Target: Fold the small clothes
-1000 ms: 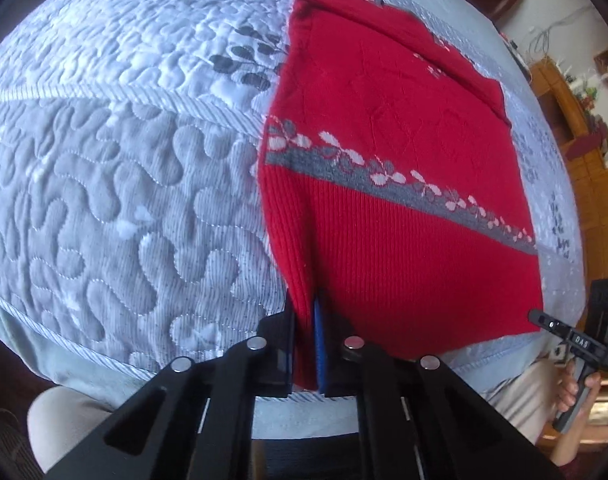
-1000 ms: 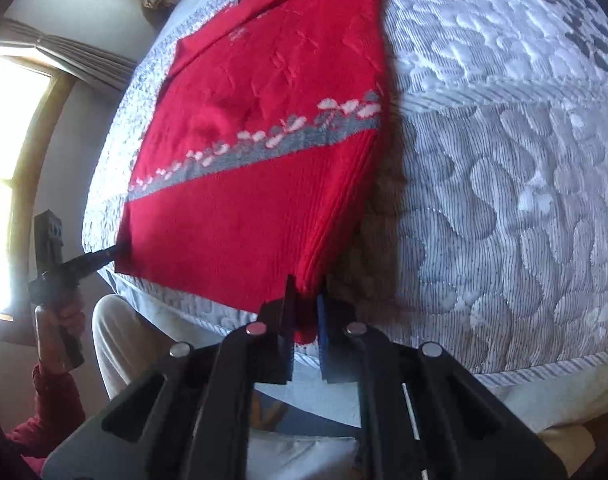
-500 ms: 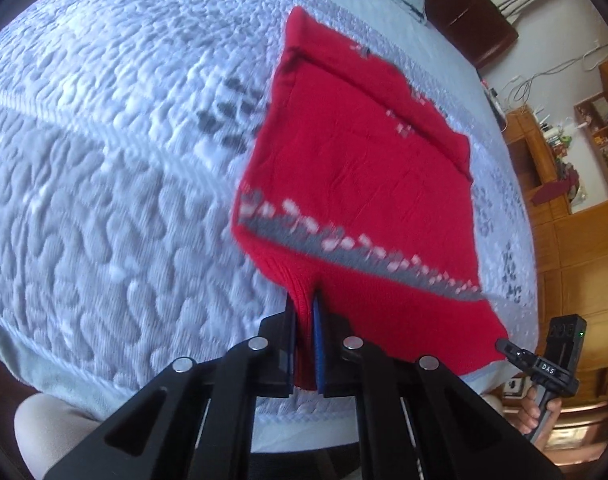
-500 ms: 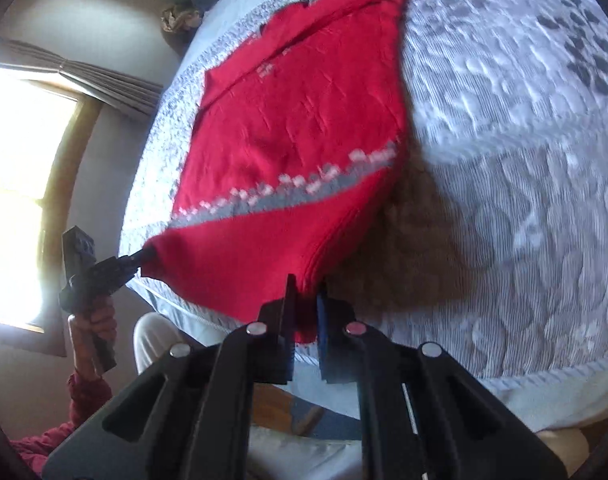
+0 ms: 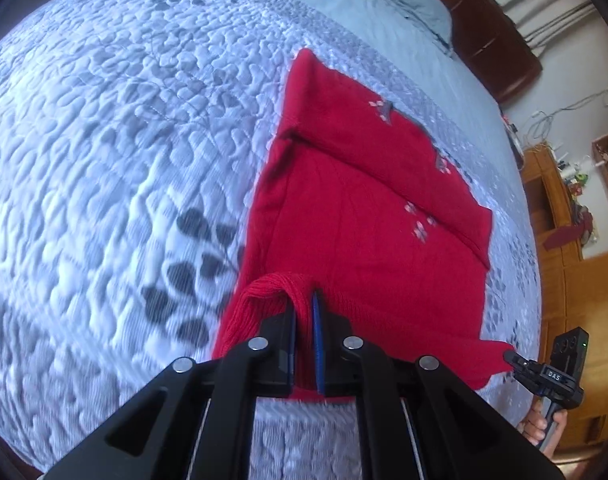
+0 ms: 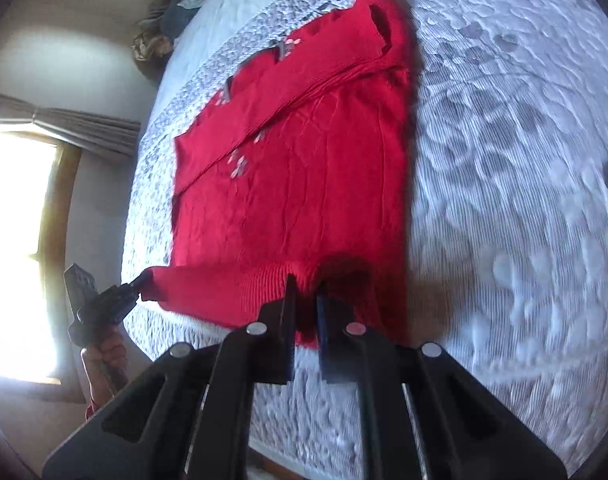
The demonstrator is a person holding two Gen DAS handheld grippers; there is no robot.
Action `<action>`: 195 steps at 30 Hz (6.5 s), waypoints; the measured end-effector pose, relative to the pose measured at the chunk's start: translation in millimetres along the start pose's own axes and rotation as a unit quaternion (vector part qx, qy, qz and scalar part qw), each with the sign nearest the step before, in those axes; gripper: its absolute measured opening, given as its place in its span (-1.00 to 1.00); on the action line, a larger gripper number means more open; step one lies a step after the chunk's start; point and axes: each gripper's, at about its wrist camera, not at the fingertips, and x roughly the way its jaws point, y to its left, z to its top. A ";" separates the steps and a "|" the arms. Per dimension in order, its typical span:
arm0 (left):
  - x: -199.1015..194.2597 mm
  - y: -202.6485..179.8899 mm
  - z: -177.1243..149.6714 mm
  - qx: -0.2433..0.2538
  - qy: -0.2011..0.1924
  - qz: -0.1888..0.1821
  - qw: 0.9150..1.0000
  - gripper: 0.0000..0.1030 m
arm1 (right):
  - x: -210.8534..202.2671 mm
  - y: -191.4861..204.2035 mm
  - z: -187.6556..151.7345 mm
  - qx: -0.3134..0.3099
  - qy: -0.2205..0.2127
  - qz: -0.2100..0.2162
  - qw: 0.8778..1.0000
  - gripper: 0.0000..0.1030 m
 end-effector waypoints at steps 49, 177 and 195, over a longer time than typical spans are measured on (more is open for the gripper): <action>69.9 -55.6 32.5 0.314 0.006 0.043 0.948 -0.93 | 64.3 27.0 61.9 -0.223 0.037 -0.082 0.971 -0.82; 56.0 -50.6 48.1 0.069 0.082 0.043 0.993 -0.74 | 39.9 0.1 83.2 -0.015 0.026 -0.044 0.999 -0.75; -25.6 -12.5 -127.7 0.091 0.100 0.008 0.991 -0.73 | -41.9 -16.6 -83.9 -0.040 0.063 -0.052 0.996 -0.73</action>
